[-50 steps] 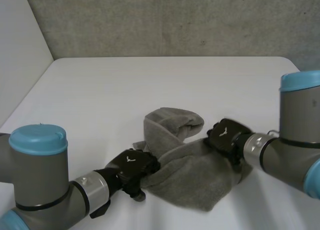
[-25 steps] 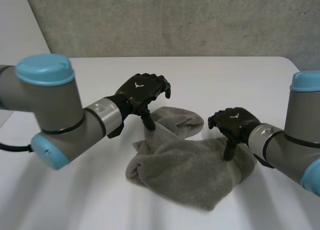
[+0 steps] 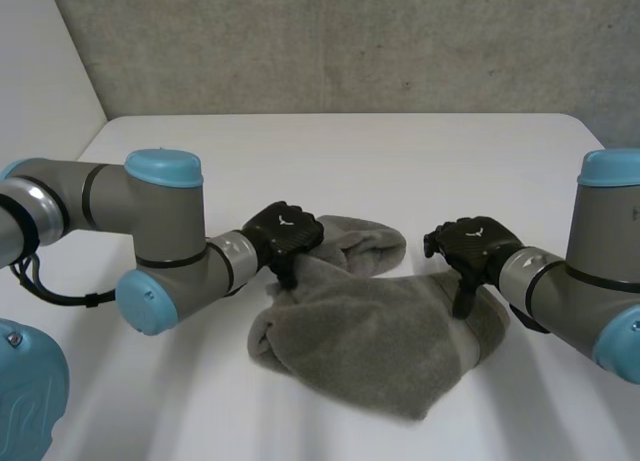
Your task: Fold the towel.
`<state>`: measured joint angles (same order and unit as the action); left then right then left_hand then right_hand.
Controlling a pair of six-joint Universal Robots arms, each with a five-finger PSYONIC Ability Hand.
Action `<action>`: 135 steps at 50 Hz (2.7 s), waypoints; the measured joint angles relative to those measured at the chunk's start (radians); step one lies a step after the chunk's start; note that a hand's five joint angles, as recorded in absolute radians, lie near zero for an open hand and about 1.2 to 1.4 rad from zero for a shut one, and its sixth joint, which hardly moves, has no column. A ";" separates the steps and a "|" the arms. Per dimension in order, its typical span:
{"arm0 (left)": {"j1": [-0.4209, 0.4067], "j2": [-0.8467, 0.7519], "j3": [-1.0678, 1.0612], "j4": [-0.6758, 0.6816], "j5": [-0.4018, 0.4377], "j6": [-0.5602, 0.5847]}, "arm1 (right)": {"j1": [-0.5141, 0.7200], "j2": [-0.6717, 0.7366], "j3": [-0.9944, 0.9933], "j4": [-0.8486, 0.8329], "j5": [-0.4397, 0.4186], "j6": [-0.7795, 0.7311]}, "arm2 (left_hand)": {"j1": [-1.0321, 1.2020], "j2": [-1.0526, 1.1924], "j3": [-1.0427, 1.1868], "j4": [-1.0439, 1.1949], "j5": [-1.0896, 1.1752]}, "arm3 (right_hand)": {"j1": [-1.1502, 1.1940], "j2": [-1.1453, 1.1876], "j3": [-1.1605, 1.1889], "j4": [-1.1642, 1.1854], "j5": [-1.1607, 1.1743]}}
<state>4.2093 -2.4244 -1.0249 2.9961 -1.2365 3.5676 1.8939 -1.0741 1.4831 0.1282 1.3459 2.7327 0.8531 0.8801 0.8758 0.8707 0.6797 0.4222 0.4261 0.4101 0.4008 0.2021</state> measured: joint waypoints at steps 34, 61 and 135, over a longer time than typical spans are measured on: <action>0.053 0.422 -0.326 0.091 -0.035 -0.015 | 0.049 0.067 -0.290 0.124 -0.140 0.092 | 0.351 0.400 0.396 0.425 0.392 | 0.898 0.875 0.895 0.934 0.944; 0.228 0.587 -0.072 0.165 -0.133 -0.330 | -0.006 -0.127 -0.510 -0.126 -0.137 0.196 | 0.351 0.400 0.396 0.423 0.392 | 0.898 0.875 0.922 0.937 0.944; 0.141 0.953 -1.093 0.233 0.149 -0.332 | 0.221 0.835 -1.257 0.259 -0.236 -0.096 | 0.351 0.340 0.354 0.352 0.388 | 0.763 0.738 0.747 0.760 0.738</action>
<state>4.3505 -1.4719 -2.1180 3.2292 -1.0879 3.2352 2.1153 -0.2388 0.2256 0.3875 1.1095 2.6368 1.2041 1.2201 1.2296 1.2224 1.0681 1.1850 1.1642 1.1576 1.1603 0.9401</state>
